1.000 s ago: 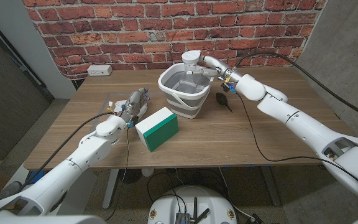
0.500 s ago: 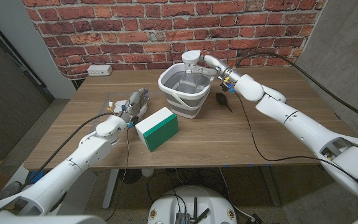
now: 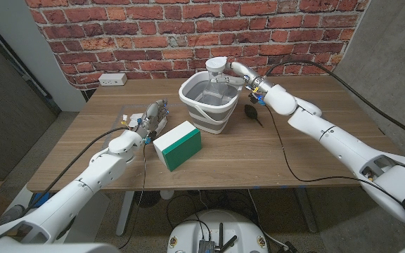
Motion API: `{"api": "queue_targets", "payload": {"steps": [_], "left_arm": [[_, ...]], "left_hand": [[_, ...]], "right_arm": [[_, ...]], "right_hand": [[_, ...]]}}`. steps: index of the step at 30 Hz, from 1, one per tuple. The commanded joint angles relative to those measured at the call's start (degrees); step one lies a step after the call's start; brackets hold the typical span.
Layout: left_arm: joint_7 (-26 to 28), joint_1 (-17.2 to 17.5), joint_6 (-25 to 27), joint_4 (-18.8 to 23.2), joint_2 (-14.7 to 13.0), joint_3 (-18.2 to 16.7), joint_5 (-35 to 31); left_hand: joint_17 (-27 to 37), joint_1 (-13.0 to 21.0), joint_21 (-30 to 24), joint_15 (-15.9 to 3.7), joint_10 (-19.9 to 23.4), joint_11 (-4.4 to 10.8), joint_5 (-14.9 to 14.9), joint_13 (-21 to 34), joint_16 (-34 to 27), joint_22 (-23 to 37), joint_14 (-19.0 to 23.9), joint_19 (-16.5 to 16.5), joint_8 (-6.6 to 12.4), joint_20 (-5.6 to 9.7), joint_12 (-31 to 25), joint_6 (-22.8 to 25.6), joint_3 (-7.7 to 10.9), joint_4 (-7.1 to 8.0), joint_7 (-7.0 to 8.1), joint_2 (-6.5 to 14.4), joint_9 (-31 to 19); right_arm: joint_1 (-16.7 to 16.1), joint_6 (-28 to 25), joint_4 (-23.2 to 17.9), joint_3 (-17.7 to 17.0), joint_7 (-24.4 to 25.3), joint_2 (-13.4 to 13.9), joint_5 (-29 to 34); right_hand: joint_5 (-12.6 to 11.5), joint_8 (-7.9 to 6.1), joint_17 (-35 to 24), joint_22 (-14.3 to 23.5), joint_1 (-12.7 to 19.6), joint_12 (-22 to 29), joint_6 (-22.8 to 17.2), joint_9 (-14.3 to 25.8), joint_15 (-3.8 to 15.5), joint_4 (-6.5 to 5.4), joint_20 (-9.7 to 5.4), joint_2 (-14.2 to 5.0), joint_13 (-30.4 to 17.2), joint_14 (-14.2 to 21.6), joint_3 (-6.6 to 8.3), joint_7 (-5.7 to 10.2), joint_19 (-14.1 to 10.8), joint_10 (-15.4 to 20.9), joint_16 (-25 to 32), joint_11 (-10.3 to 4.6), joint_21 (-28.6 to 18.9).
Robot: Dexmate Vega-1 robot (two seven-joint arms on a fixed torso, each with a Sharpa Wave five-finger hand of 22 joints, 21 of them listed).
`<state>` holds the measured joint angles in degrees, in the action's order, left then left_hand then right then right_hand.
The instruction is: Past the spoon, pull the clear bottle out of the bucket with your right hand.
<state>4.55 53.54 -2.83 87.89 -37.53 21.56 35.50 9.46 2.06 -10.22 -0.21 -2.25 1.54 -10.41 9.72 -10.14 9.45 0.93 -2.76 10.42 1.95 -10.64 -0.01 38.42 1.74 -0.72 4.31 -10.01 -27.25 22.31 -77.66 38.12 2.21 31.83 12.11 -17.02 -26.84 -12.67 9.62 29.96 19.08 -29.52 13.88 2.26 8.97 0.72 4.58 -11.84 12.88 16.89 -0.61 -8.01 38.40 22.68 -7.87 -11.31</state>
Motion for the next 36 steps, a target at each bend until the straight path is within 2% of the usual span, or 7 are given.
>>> {"api": "queue_targets", "payload": {"steps": [1,8,12,17,21,26,36], "left_arm": [[-0.27,-0.44,-0.12,-0.82,0.29,0.16,0.08],[-0.33,-1.0,-0.15,-1.42,0.52,0.44,-0.26],[-0.25,-1.07,0.0,-1.56,0.67,0.55,-0.25],[-0.31,-1.3,-0.06,-1.91,0.86,0.65,-0.29],[-0.19,-1.36,-0.09,-2.03,0.96,0.66,-0.33],[-0.1,-1.27,0.11,-2.01,0.97,0.64,-0.21],[0.29,-1.28,-0.02,-2.0,1.08,0.62,-0.43]], "left_hand": [[0.13,-0.41,-0.2,0.0,0.06,0.2,-0.08,0.27,0.09,0.14,0.23,0.34,0.05,0.98,-0.19,0.24,0.29,-0.13,-0.06,3.63,-0.06],[0.12,-0.41,-0.22,0.06,0.03,0.23,-0.08,0.27,0.09,0.14,0.25,0.38,0.08,0.98,-0.18,0.31,0.32,-0.14,-0.06,3.63,-0.06],[0.12,-0.4,-0.24,0.0,0.07,0.23,-0.08,0.27,0.09,0.14,0.25,0.38,0.08,0.98,-0.19,0.32,0.34,-0.15,-0.04,3.63,-0.06],[0.12,-0.39,-0.25,0.0,0.04,0.22,-0.07,0.27,0.08,0.13,0.29,0.39,0.08,0.97,-0.17,0.34,0.36,-0.17,-0.07,3.63,-0.06],[0.12,-0.39,-0.26,-0.01,0.03,0.14,-0.08,0.27,0.08,0.13,0.31,0.42,0.07,1.01,-0.17,0.32,0.39,-0.18,-0.12,3.64,-0.06],[0.11,-0.37,-0.28,-0.07,0.09,0.13,-0.08,0.27,0.08,0.13,0.32,0.44,0.09,0.97,-0.19,0.39,0.42,-0.2,-0.14,3.64,-0.06],[0.1,-0.34,-0.31,-0.04,0.1,0.14,-0.08,0.27,0.1,0.13,0.3,0.45,0.06,0.97,-0.18,0.35,0.48,-0.25,-0.13,3.65,-0.06]], "right_arm": [[0.25,0.51,1.55,0.27,2.35,-1.03,0.53],[0.2,0.32,1.61,0.34,3.42,-1.21,0.93],[0.14,0.26,1.49,0.31,3.41,-1.09,0.77],[0.29,0.27,1.83,0.36,3.66,-1.24,0.75],[0.46,0.86,2.53,0.37,4.31,-1.55,0.74],[0.48,1.29,2.89,0.22,4.46,-1.75,0.14],[0.66,1.81,2.4,-0.33,4.89,-1.53,-0.06]], "right_hand": [[0.24,-1.29,-0.31,-0.06,1.01,0.55,-1.86,0.38,6.34,0.02,-0.29,-0.16,-0.42,1.81,0.45,0.77,-1.18,5.35,0.95,-3.09,-0.01],[0.78,-3.84,-0.83,-0.06,2.32,1.13,-4.95,0.92,7.85,-0.04,-0.78,-0.53,-1.21,4.33,0.26,2.38,-2.45,9.88,2.55,-4.44,0.14],[0.96,-4.75,-1.07,-0.06,2.78,1.35,-5.97,1.12,7.79,-0.14,-0.87,-0.9,-1.51,5.31,0.25,2.9,-2.76,11.47,3.22,-4.5,0.21],[1.33,-6.7,-1.5,-0.05,3.38,1.62,-8.78,1.48,8.16,-0.41,-0.76,-1.91,-1.8,6.28,0.33,4.14,-3.46,14.28,4.12,-4.67,0.25],[1.72,-7.74,-1.85,-0.06,3.36,1.71,-9.95,1.78,8.57,-0.68,-1.43,-2.59,-1.86,6.84,0.24,4.73,-3.81,16.03,4.72,-4.69,0.29],[2.11,-8.65,-2.17,-0.06,3.47,1.71,-10.89,2.07,8.86,-0.83,-1.82,-3.37,-2.0,7.44,0.24,4.98,-4.2,17.38,5.35,-4.72,0.3],[2.39,-8.95,-2.33,-0.07,3.61,1.47,-11.27,1.97,8.9,-0.85,-2.03,-3.85,-1.89,7.61,0.23,5.02,-4.49,18.09,5.66,-4.72,0.3]]}}
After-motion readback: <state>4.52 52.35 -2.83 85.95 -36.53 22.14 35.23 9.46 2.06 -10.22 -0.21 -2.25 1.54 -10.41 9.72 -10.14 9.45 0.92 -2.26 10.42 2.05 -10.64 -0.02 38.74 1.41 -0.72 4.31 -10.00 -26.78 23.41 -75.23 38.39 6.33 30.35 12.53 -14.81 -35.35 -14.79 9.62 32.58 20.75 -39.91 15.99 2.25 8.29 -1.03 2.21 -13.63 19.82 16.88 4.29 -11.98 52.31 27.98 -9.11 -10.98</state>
